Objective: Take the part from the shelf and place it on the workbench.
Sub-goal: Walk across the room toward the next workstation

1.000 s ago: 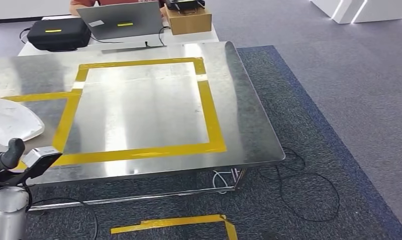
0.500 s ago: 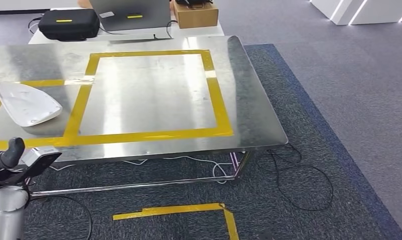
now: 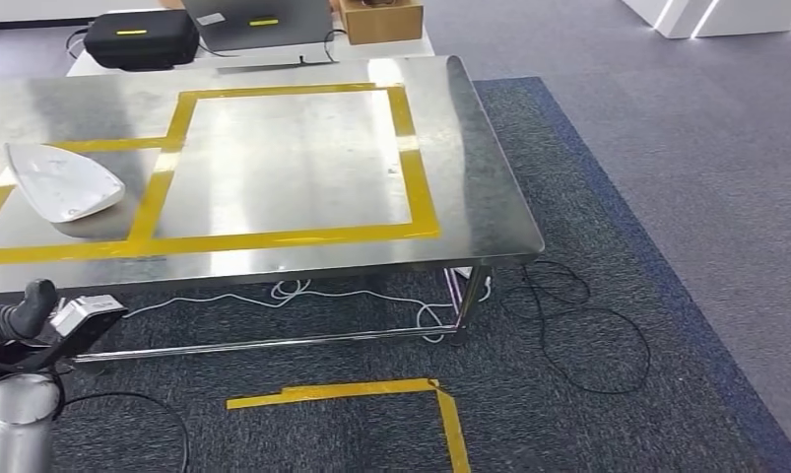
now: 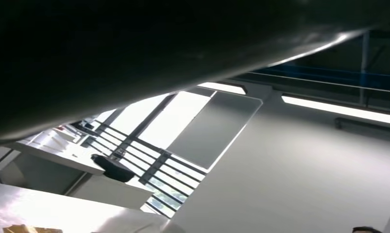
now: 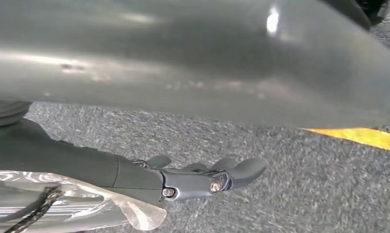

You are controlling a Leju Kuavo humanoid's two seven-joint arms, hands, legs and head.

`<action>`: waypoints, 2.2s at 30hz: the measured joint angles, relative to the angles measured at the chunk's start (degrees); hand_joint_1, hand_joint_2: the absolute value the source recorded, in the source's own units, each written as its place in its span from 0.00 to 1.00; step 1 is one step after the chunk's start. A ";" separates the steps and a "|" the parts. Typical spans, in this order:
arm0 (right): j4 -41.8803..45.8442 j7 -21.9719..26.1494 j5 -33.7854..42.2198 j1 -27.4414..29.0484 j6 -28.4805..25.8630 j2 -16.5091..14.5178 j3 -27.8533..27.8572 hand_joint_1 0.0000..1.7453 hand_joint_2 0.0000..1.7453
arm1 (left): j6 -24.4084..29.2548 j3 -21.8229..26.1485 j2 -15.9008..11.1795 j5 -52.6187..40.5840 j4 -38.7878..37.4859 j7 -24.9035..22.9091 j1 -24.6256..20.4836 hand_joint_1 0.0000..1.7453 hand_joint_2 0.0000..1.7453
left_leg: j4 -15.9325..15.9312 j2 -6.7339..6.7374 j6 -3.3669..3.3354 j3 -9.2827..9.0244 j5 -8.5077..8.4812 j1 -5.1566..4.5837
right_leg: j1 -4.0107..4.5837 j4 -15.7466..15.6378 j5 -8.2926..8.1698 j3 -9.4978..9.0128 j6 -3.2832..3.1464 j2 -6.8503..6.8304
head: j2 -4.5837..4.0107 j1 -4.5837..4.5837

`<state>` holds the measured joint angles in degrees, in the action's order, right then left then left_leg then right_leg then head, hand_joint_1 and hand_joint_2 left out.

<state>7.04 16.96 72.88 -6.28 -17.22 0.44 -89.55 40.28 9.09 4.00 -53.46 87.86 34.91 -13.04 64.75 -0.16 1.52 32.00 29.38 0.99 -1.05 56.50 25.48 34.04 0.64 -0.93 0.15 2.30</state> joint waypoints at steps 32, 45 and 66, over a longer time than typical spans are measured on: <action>0.14 -0.88 0.25 0.11 -0.81 -1.61 0.01 0.00 0.00 | -0.47 20.19 -1.16 -11.22 -25.07 1.69 8.47 0.00 0.00 | -4.63 0.03 -0.02 -2.36 0.07 -0.23 | 0.62 0.76 -0.21 0.92 -0.17 0.41 | 0.00 0.30; 0.24 -0.76 2.52 0.03 -0.39 -2.19 0.12 0.00 0.00 | -2.29 29.97 0.27 -24.09 -59.56 -11.87 6.68 0.00 0.00 | -8.03 0.38 -3.56 3.17 -5.25 -1.27 | 0.68 14.64 6.51 0.67 1.53 0.77 | 0.00 0.78; 0.19 0.70 9.86 0.23 2.22 -1.77 6.02 0.00 0.00 | -14.14 30.89 4.26 -23.64 -74.49 -29.80 10.25 0.00 0.00 | -8.14 0.02 -2.26 -5.91 2.10 -1.09 | 1.22 1.30 -1.41 1.13 0.59 -0.24 | 0.00 0.66</action>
<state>7.23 17.67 82.74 -6.05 -14.99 -1.33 -83.53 26.14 39.98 8.26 -77.10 13.38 5.10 -2.79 56.61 -0.14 -0.73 26.10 31.48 -0.09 0.17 57.80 24.07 35.17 1.23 -1.17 0.15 2.96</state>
